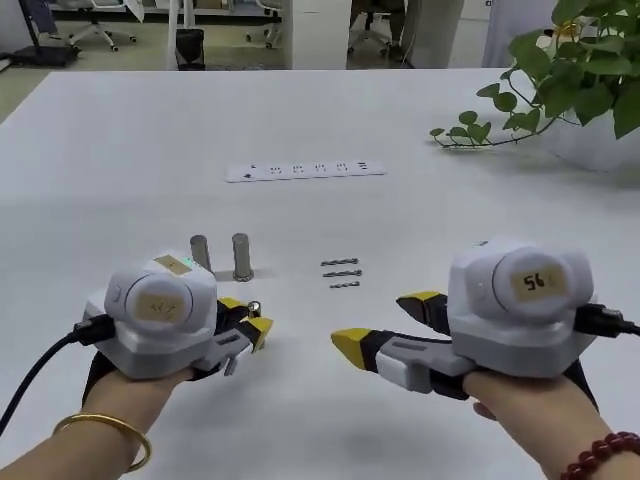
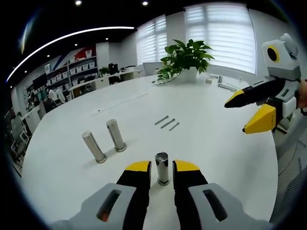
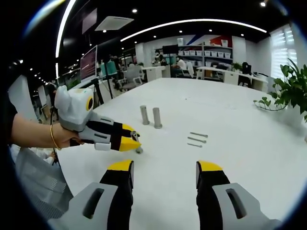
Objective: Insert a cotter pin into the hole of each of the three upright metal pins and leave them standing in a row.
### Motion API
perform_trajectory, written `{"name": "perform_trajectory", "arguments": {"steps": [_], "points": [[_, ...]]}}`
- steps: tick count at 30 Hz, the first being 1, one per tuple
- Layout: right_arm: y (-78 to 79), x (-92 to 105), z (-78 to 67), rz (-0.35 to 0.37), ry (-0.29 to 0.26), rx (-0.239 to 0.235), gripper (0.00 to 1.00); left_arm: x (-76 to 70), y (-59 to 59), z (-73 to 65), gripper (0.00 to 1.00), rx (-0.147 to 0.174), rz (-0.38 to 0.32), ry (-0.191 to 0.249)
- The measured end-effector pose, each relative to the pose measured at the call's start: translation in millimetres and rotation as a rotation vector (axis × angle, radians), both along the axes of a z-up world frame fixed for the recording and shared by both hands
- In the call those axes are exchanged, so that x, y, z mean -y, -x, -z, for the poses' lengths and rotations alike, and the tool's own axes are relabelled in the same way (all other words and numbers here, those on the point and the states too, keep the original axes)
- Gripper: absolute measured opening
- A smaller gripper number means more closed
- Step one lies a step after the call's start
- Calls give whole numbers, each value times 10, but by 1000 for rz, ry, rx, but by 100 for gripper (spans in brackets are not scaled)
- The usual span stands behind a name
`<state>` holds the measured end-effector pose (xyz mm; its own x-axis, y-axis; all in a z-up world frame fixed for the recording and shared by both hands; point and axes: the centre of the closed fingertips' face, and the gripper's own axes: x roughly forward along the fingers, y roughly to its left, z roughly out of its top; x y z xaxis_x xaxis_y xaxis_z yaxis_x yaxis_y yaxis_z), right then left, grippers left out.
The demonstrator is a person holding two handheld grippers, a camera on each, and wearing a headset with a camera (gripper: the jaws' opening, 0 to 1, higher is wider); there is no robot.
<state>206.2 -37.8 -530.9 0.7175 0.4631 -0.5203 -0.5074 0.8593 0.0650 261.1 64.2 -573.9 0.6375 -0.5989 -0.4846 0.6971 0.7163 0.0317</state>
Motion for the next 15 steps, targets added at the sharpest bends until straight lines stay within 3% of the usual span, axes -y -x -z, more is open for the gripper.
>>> {"name": "perform_trajectory", "arguments": {"steps": [7, 10, 12, 15], "points": [[-84, 14, -15, -84, 38, -37, 48, -29, 46, -36, 31, -5, -10, -5], [-122, 28, 13, -117, 60, -67, 47, -73, 48, -73, 38, 15, -41, 9], [-166, 43, 26, -133, 78, -71, 47, -90, 83, -47, 42, -8, -52, 14], [-209, 63, 52, -170, 117, -91, 47, -135, 134, -67, 47, -16, -79, 15]]}}
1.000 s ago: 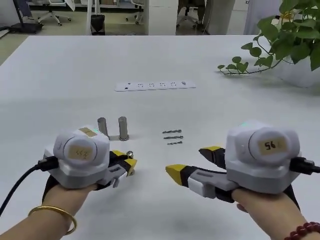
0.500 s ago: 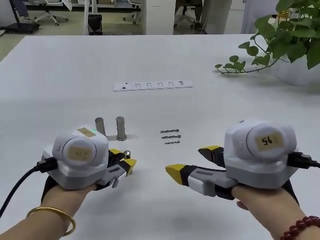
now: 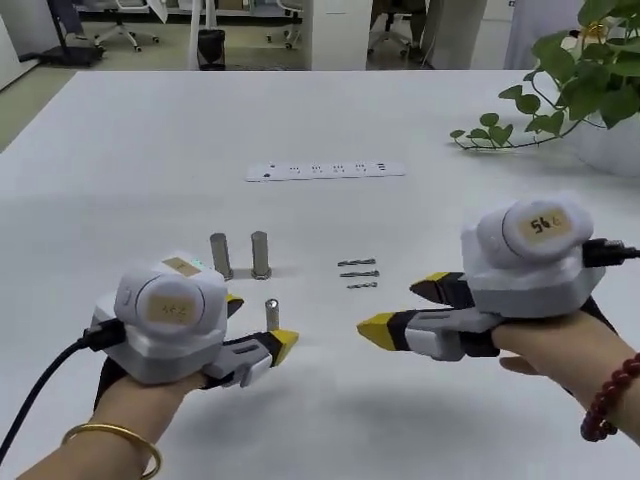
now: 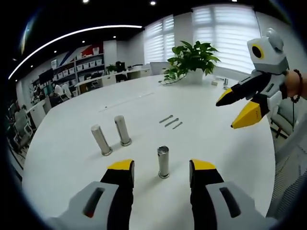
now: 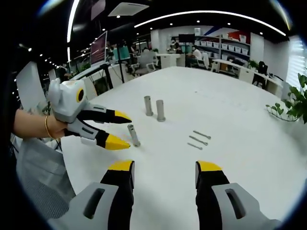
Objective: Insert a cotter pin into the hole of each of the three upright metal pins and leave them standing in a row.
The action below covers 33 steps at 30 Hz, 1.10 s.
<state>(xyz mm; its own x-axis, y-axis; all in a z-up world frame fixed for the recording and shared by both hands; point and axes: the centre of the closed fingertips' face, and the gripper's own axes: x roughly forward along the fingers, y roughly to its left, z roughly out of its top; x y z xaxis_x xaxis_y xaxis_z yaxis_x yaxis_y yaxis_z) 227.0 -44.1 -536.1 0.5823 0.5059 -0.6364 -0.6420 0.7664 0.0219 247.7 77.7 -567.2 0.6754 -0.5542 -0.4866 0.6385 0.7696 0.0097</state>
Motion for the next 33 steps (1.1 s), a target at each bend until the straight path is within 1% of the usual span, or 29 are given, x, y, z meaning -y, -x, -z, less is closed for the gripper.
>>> {"name": "perform_trajectory", "arguments": {"steps": [2, 3, 4, 5, 9, 11, 13, 16, 18, 19, 20, 21, 23, 25, 26, 27, 28, 29, 30, 33], "points": [[-40, 15, 20, -27, 33, -11, 47, -34, 13, -32, 50, -12, -36, 30], [-53, 21, 35, -44, 54, -27, 46, -27, 46, -46, 52, -37, -47, 60], [-72, 18, 37, -52, 60, -28, 45, -13, 67, -55, 53, -55, -51, 85], [-92, 18, 49, -63, 72, -37, 44, -14, 76, -87, 55, -53, -54, 101], [-147, 1, 66, -106, 91, -66, 41, -51, 116, -148, 62, -43, -68, 85], [-206, 10, 70, -123, 107, -66, 39, -117, 122, -176, 66, -31, -99, 74], [-263, 24, 94, -139, 125, -79, 38, -156, 148, -190, 68, -32, -115, 73], [-342, 56, 139, -172, 173, -89, 36, -207, 198, -186, 72, -33, -121, 43], [-396, 60, 165, -193, 190, -96, 34, -237, 221, -179, 73, -35, -125, 29], [-420, 63, 178, -202, 195, -98, 33, -252, 233, -179, 74, -39, -128, 29], [-492, 79, 208, -207, 200, -114, 32, -253, 244, -178, 76, -45, -128, 33], [-513, 80, 224, -212, 201, -126, 31, -258, 261, -184, 78, -50, -129, 38], [-539, 73, 261, -243, 214, -139, 30, -263, 284, -209, 81, -38, -131, 40], [-572, 101, 310, -268, 254, -151, 29, -264, 290, -213, 84, -38, -130, 40], [-581, 108, 329, -288, 272, -152, 29, -268, 293, -213, 86, -41, -132, 42], [-591, 118, 357, -325, 301, -153, 28, -275, 299, -216, 87, -44, -133, 46], [-600, 118, 373, -343, 315, -151, 27, -287, 301, -220, 88, -45, -137, 48], [-614, 116, 389, -357, 327, -147, 26, -300, 302, -226, 89, -44, -142, 47], [-626, 116, 417, -371, 338, -150, 25, -317, 306, -238, 90, -39, -146, 47], [-662, 118, 479, -392, 355, -167, 25, -334, 318, -242, 95, -38, -147, 49]]}}
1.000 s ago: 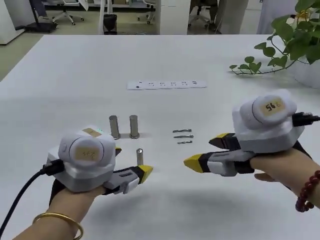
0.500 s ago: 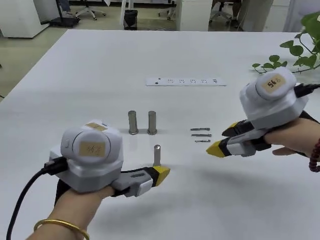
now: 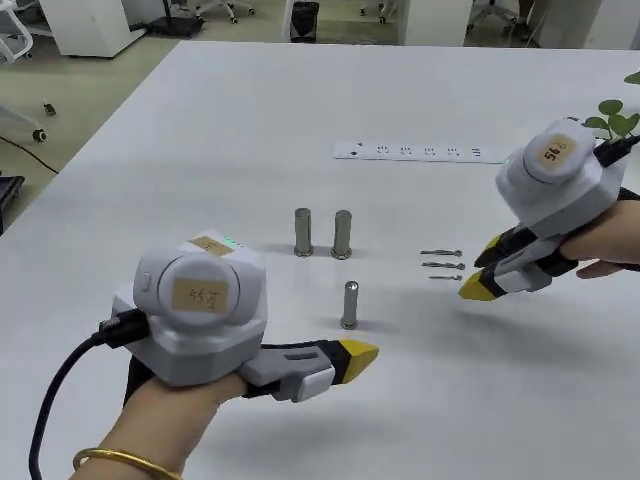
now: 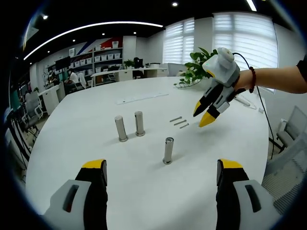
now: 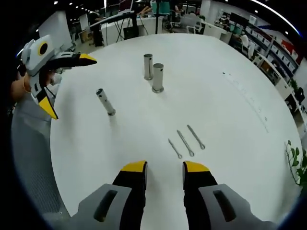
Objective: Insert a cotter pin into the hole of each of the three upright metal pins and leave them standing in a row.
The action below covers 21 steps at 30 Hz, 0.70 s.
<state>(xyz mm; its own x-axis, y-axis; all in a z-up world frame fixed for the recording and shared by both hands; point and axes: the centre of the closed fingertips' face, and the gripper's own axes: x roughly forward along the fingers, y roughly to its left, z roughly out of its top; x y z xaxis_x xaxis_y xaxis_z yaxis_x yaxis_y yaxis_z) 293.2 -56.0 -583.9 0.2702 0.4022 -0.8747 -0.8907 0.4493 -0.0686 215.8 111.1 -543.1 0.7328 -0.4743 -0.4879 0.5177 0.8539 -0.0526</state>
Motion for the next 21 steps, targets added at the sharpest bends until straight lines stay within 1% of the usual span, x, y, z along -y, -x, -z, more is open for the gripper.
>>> {"name": "perform_trajectory", "arguments": {"steps": [3, 5, 7, 9, 11, 14, 17, 18, 20, 21], "points": [[-45, 17, 42, -28, 23, -5, 24, -26, 9, -9, 98, 11, 1, -9], [-85, 23, 65, -41, 33, -6, 23, -41, 11, -3, 99, 7, -3, -9], [-109, 19, 89, -61, 38, -17, 21, -44, 23, 9, 99, -3, -3, -3], [-126, 21, 120, -80, 52, -30, 21, -41, 30, 12, 99, -4, 7, -5], [-133, 8, 140, -109, 52, -37, 18, -54, 22, 12, 99, -5, -2, -3], [-206, 1, 209, -129, 57, -55, 17, -79, 9, 9, 96, -8, -14, 5], [-228, 2, 230, -174, 91, -50, 16, -104, 3, 15, 95, -9, -20, 1], [-228, -7, 241, -188, 94, -57, 15, -116, 1, 22, 95, -8, -21, -5], [-275, 29, 269, -186, 96, -68, 14, -124, 2, 32, 94, -11, -20, -9], [-269, 19, 274, -190, 98, -71, 13, -129, 1, 34, 93, -12, -22, -9]]}}
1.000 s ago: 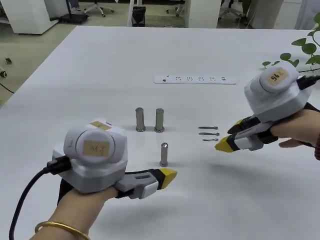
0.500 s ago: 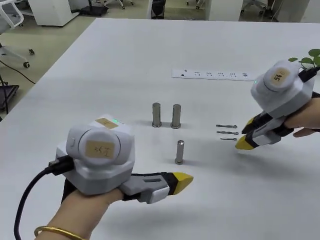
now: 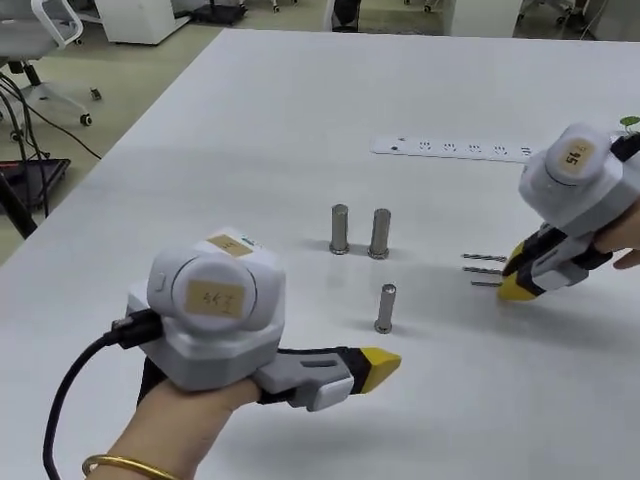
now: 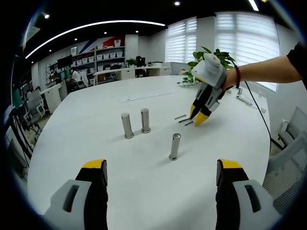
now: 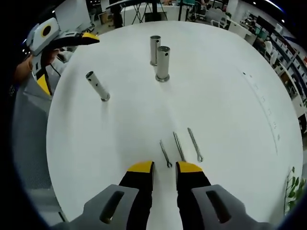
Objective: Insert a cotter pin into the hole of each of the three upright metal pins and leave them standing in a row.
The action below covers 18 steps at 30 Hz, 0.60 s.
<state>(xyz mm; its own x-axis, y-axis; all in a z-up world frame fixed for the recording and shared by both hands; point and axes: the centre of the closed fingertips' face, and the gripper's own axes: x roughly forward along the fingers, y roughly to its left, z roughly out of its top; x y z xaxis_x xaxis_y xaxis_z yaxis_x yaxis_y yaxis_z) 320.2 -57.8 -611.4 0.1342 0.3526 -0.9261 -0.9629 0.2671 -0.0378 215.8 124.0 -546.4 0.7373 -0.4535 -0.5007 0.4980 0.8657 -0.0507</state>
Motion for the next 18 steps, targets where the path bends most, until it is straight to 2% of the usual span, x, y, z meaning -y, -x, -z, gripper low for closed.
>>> {"name": "perform_trajectory", "arguments": {"steps": [5, 7, 8, 11, 15, 18], "points": [[-18, -14, 30, -29, 9, -8, 9, -9, 4, 22, 92, -3, -1, 1], [-16, 0, 31, -46, 28, -6, 7, -21, 1, 32, 91, -5, -3, -3], [-5, -24, 27, -53, 19, -10, 7, -26, -3, 33, 91, -6, -4, -2], [-12, -16, 22, -39, 27, -22, 6, -29, -10, 32, 88, -8, -4, 4], [-40, -8, 20, -71, 56, 8, 0, -32, 11, 89, 85, -36, -2, -1], [-36, 4, 23, -92, 75, 14, 0, -32, 11, 85, 85, -31, 2, -5]]}}
